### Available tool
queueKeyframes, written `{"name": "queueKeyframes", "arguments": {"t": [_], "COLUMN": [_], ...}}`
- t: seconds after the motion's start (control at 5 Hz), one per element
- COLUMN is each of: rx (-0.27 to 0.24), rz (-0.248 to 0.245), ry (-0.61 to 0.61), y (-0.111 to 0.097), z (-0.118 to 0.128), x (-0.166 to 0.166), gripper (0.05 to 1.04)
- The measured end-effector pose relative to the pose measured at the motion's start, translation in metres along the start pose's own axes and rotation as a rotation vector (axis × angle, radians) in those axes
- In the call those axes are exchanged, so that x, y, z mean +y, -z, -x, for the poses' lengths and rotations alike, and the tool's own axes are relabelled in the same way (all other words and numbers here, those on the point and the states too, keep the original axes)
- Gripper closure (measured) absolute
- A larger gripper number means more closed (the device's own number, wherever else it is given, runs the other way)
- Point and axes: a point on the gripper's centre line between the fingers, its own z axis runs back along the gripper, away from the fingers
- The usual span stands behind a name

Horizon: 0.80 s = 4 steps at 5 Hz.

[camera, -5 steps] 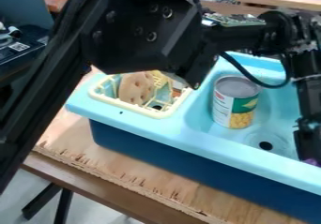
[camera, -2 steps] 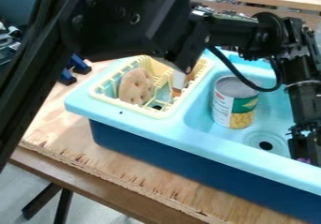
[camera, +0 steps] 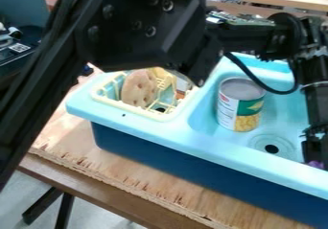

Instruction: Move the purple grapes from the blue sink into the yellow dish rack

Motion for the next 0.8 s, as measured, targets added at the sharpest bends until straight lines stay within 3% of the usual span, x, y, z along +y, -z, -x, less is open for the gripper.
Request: {"name": "queueKeyframes", "arguments": {"t": [0.4, 0.6, 0.8], "rx": [0.083, 0.147, 0.128], "rz": [-0.207, -0.269, -0.366], "ry": [0.096, 0.077, 0.065], "y": [-0.028, -0.02, -0.029], "z": [-0.013, -0.011, 0.01], "x": [-0.014, -0.012, -0.037], "gripper": [0.271, 0.271, 0.272]}}
